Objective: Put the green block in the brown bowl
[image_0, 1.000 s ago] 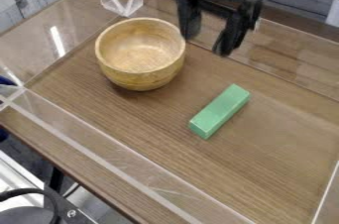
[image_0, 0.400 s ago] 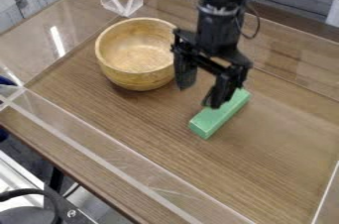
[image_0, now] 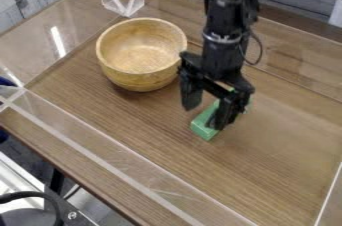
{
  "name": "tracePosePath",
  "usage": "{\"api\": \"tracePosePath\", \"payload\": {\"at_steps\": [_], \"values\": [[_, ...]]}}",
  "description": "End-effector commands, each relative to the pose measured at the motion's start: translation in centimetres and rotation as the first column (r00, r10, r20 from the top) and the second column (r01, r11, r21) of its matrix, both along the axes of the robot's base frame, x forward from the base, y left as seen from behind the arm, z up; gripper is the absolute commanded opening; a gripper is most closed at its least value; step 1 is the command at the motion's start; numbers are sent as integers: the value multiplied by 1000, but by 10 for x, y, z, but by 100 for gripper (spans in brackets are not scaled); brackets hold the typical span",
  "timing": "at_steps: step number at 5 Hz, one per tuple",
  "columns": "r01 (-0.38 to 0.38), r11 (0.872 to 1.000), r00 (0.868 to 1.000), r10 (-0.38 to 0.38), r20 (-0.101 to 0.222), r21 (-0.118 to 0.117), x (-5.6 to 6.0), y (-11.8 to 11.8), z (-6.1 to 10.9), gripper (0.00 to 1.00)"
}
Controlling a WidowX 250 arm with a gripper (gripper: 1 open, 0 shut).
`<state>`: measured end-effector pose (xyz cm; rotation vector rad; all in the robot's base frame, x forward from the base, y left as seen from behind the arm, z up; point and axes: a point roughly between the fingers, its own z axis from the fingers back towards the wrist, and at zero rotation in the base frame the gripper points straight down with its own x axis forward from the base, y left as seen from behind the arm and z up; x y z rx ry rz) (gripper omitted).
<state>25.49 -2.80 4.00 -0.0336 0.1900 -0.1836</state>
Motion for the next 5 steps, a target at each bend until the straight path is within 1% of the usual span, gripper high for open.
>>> {"api": "tracePosePath", "payload": {"at_steps": [1, 2, 5], "values": [[10, 1000, 999, -10, 33, -11, 9, -3, -1, 100], [11, 1000, 999, -11, 39, -16, 11, -4, -3, 100], [11, 1000, 998, -9, 63, -29, 10, -6, 0, 100]]}}
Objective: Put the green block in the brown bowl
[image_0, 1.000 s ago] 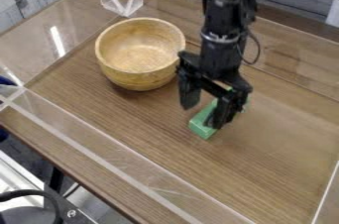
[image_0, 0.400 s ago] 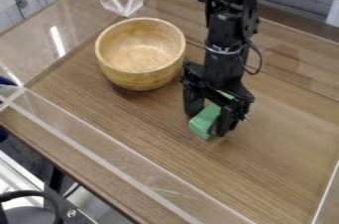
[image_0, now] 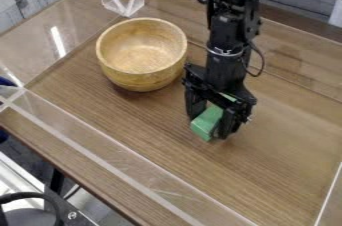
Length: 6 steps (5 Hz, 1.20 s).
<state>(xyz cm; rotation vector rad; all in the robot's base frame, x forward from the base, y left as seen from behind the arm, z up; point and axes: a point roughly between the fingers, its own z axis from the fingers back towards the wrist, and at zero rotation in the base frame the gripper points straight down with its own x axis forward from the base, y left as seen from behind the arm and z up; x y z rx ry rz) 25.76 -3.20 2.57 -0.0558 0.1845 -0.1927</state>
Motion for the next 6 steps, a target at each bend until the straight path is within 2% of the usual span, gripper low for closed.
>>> {"api": "tracePosePath", "payload": {"at_steps": [1, 6], "values": [[1, 1000, 998, -1, 67, -9, 8, -2, 16, 100], [-7, 1000, 996, 9, 92, -23, 6, -3, 26, 100]]}}
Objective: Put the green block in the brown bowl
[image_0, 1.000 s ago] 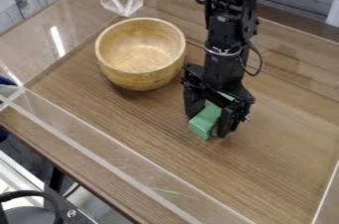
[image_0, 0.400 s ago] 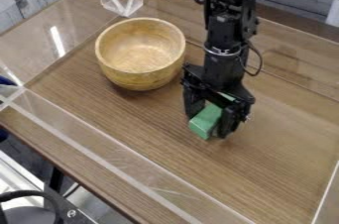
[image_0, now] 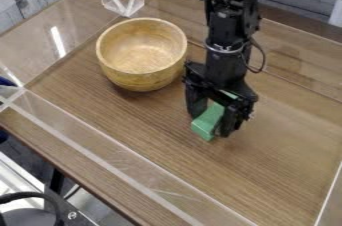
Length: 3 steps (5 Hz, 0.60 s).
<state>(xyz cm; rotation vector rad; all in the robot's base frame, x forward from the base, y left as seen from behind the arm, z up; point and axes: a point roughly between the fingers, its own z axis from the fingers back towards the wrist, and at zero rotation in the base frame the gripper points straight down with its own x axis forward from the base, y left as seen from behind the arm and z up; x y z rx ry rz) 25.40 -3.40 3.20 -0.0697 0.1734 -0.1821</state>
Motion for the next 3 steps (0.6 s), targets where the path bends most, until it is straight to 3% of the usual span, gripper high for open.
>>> {"api": "tracePosePath", "payload": {"at_steps": [1, 3], "values": [[5, 1000, 996, -4, 84, -11, 9, -2, 20, 100], [5, 1000, 996, -4, 86, -16, 8, -2, 22, 100]]}}
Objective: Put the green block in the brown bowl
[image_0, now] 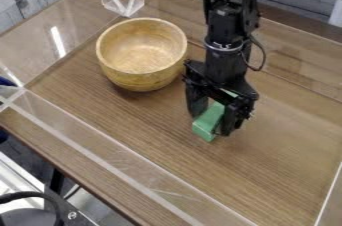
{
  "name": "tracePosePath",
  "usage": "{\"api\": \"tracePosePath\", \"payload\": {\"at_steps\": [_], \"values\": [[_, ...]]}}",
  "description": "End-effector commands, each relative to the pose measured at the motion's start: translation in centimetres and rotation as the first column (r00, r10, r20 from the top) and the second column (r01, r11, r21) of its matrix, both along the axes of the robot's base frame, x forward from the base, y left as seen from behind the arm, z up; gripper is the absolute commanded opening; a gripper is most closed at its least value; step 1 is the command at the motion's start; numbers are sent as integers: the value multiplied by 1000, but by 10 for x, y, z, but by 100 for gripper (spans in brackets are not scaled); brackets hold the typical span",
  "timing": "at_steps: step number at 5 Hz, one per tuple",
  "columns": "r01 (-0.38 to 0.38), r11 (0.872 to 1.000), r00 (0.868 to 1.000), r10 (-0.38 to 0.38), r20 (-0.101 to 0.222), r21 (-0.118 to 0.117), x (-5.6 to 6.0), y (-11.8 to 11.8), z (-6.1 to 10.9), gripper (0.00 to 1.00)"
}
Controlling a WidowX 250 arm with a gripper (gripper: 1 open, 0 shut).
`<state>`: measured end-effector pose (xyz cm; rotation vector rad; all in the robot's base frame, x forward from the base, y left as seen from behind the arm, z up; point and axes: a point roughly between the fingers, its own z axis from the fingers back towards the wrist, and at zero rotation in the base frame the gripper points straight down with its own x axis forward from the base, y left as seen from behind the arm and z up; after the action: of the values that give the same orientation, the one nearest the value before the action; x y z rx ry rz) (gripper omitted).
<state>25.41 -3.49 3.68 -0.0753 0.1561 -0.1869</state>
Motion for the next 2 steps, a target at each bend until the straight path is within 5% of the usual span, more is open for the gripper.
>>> {"api": "tracePosePath", "payload": {"at_steps": [1, 2], "values": [[-3, 1000, 998, 3, 68, -9, 9, -1, 15, 0], [-3, 1000, 998, 4, 69, -11, 9, -1, 17, 0]]}}
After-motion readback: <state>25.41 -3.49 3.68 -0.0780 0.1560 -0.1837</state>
